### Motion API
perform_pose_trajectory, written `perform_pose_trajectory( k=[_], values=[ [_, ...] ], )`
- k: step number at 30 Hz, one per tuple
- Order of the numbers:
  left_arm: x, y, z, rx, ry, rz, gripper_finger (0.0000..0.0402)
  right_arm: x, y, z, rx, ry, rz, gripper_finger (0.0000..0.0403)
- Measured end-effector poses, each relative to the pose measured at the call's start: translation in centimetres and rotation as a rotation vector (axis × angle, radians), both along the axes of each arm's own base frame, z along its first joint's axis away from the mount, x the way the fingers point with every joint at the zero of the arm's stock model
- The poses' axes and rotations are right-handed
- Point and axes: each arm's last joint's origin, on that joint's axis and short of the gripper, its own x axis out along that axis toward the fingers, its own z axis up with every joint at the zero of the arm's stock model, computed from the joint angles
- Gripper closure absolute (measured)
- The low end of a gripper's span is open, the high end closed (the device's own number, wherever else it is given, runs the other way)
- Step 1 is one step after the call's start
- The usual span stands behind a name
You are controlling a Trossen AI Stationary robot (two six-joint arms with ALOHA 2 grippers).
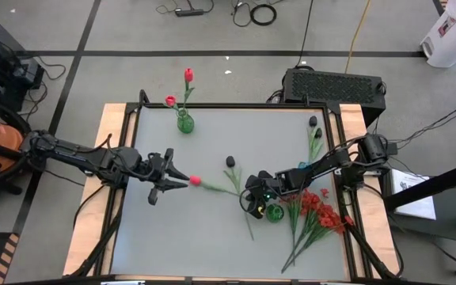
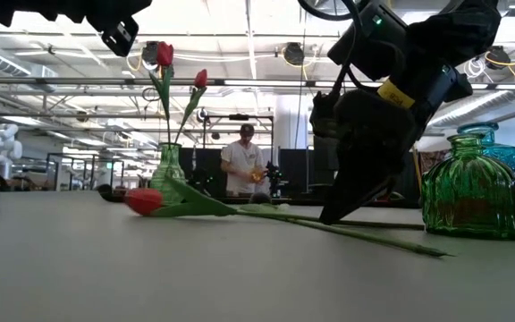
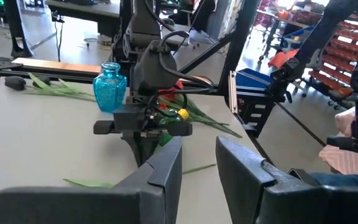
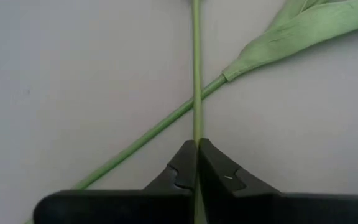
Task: Sort flowers into vase by color
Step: Put the pink flower into the top green vase
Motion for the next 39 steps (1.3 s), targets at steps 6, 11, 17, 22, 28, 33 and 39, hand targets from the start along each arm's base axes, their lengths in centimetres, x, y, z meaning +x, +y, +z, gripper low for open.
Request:
perform_pose_trajectory(
  k=[6,11,17,22,28,33,39],
  values=[
    [0.0,0.0,0.0,0.007,-0.004,-0.001,0.0297,0.0,0.0,0.0,-0.015,-0.01,0.022,0.0402],
    [0.0,0.0,0.3,0.002,-0.03,-0.001,0.0297,0.0,0.0,0.3,-0.033,-0.019,0.042,0.0402],
    [0.0,0.0,0.3,0.002,-0.029,-0.001,0.0297,-0.1,-0.1,1.6,-0.069,-0.063,0.048,0.0403],
    [0.0,0.0,0.3,0.002,-0.031,0.0,0.0297,-0.3,-0.3,3.3,-0.133,-0.127,0.039,0.0403],
    [0.1,0.1,0.6,0.057,-0.078,0.028,0.0297,-1.0,-0.8,5.5,-0.244,-0.174,-0.017,0.0403],
    [0.1,0.1,1.6,0.118,-0.194,0.044,0.0297,-2.0,-1.4,6.9,-0.345,-0.171,-0.105,0.0403],
    [0.0,0.2,2.6,0.162,-0.302,0.065,0.0297,-2.9,-2.0,8.4,-0.442,-0.196,-0.241,0.0402]
  ],
)
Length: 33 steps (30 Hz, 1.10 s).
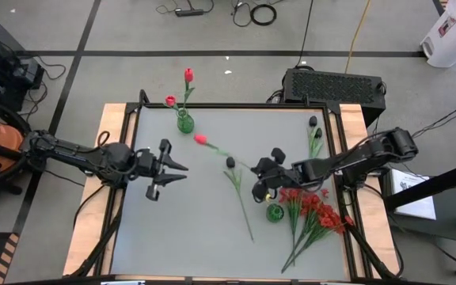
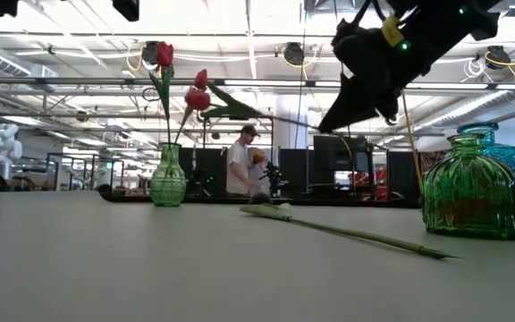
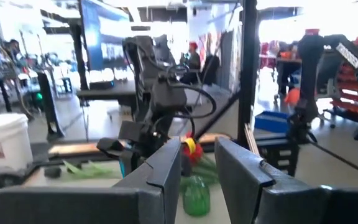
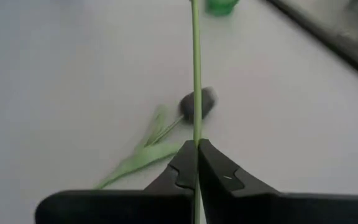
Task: Sort flowers into vase by color
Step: Put the pink flower into the top green vase
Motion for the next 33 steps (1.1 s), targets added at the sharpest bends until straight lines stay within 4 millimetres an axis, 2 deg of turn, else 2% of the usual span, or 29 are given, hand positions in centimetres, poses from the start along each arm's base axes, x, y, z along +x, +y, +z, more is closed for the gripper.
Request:
perform_pose_trajectory(
  k=[7,11,21,27,33],
  values=[
    [0.0,0.1,0.2,0.013,-0.024,0.019,0.0297,-0.6,-0.3,1.6,-0.071,-0.083,-0.105,0.0402],
    [0.0,0.1,0.3,0.012,-0.03,0.019,0.0297,-0.2,-0.2,2.4,-0.082,-0.164,-0.116,0.0402],
    [-0.1,0.1,0.5,0.005,-0.055,0.019,0.0297,1.1,0.4,5.5,-0.169,-0.427,-0.008,0.0402],
    [0.2,0.1,0.6,-0.003,-0.069,0.044,0.0297,1.4,0.8,6.6,-0.157,-0.524,0.116,0.0402],
    [1.4,-0.1,0.5,-0.015,-0.12,0.049,0.0297,1.5,1.1,7.0,-0.129,-0.573,0.206,0.0402]
  ],
)
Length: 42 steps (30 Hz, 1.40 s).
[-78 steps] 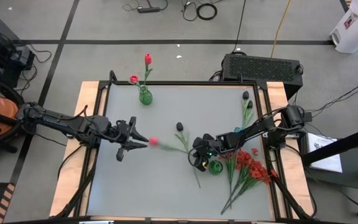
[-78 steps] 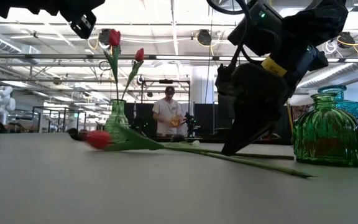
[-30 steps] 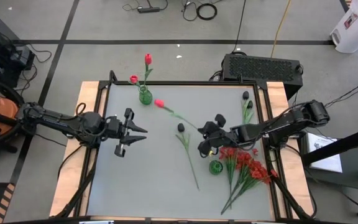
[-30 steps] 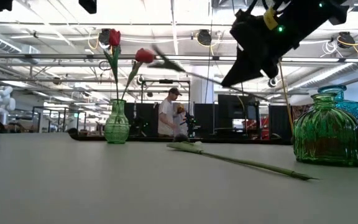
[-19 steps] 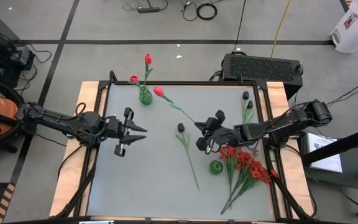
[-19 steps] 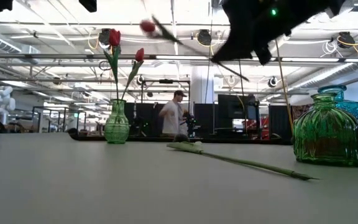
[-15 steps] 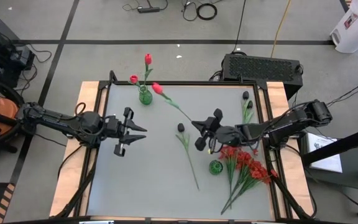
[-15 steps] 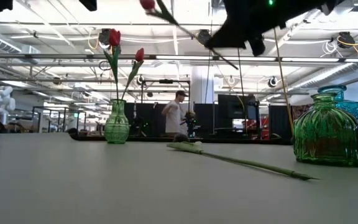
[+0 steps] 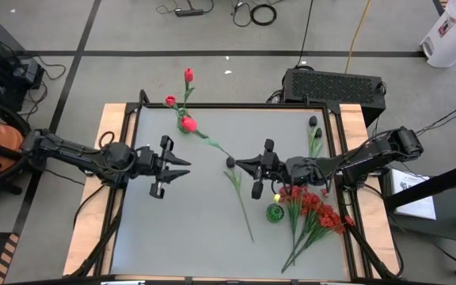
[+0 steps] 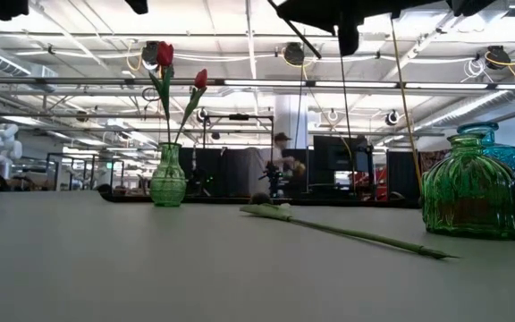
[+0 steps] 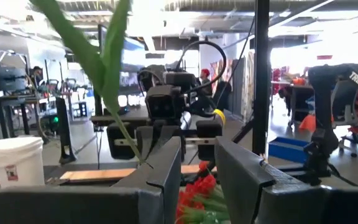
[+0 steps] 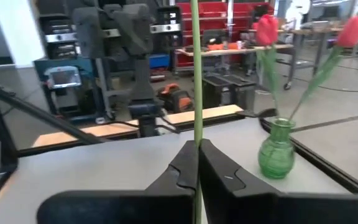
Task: Sort flowers into vase by color
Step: Put the pink flower into the top green vase
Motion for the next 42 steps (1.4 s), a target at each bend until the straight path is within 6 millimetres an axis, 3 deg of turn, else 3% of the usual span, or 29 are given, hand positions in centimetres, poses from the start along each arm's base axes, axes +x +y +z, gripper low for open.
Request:
perform_pose_trajectory(
  k=[17,42],
  values=[
    [3.7,-0.4,-1.3,-0.054,-0.126,0.093,0.0297,-0.3,1.8,0.0,-0.019,0.007,0.144,0.0403],
    [4.7,-0.8,-0.2,-0.058,-0.217,0.038,0.0297,-0.4,2.4,-0.7,0.032,0.062,0.158,0.0403]
  ],
)
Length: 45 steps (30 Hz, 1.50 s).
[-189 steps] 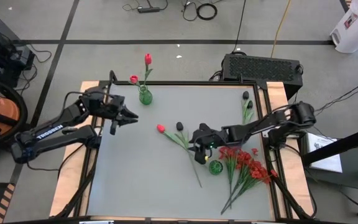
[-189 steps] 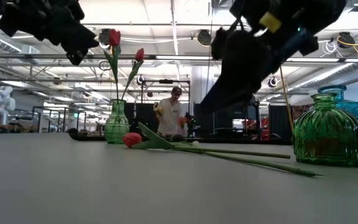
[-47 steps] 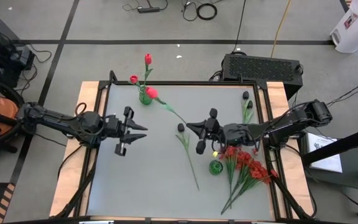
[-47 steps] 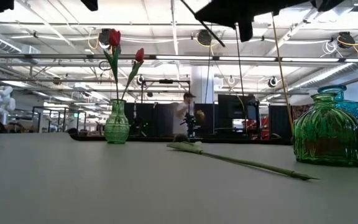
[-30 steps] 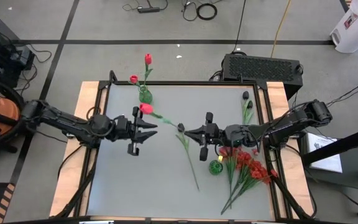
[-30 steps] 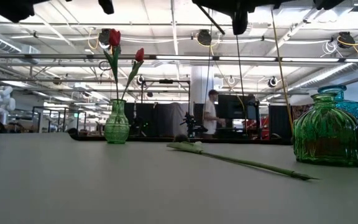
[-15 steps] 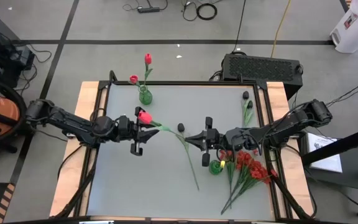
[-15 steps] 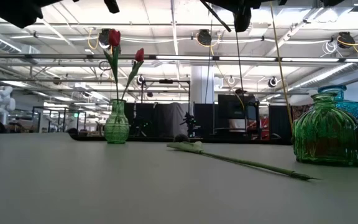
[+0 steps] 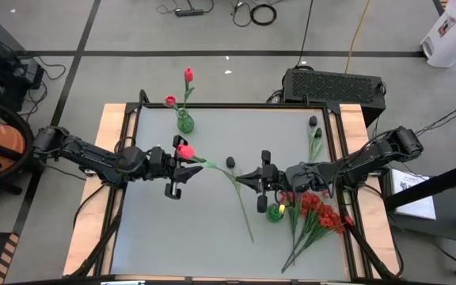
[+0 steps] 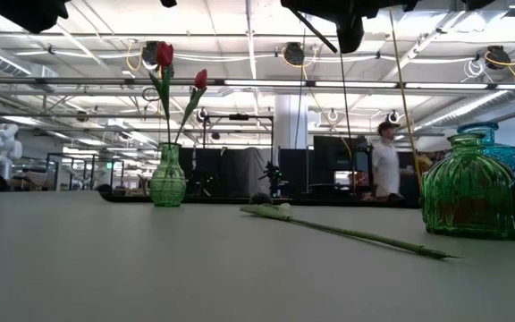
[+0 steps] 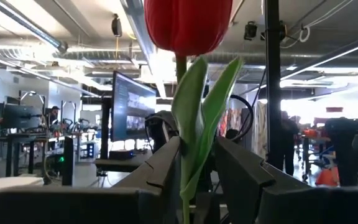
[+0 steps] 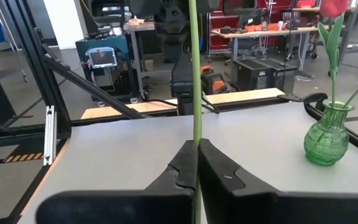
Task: Sort flowers into vase by color
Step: Put the pink flower into the top green vase
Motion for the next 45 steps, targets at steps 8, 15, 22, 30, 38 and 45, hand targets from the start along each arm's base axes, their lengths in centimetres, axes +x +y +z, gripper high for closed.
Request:
perform_pose_trajectory(
  k=[8,15,22,30,38,45],
  values=[
    [0.0,0.0,0.0,0.0,0.0,-0.001,0.0297,0.7,0.4,-1.0,0.01,0.013,0.057,0.0403],
    [0.0,0.0,0.0,0.001,0.0,-0.001,0.0297,1.4,0.6,-1.9,0.008,0.006,0.069,0.0403],
    [0.0,0.0,0.0,0.001,0.004,-0.001,0.0297,1.4,0.5,-1.1,-0.024,-0.053,0.066,0.0403],
    [0.0,0.0,-0.1,0.003,0.011,-0.002,0.0297,1.4,0.4,-1.1,-0.029,-0.053,0.016,0.0403],
    [0.1,0.0,-0.2,0.006,0.023,-0.002,0.0297,1.4,0.4,-1.0,-0.029,-0.063,0.016,0.0403],
    [0.1,0.0,-0.2,0.007,0.023,-0.002,0.0297,1.4,0.4,-1.1,-0.031,-0.052,0.019,0.0403]
  ],
)
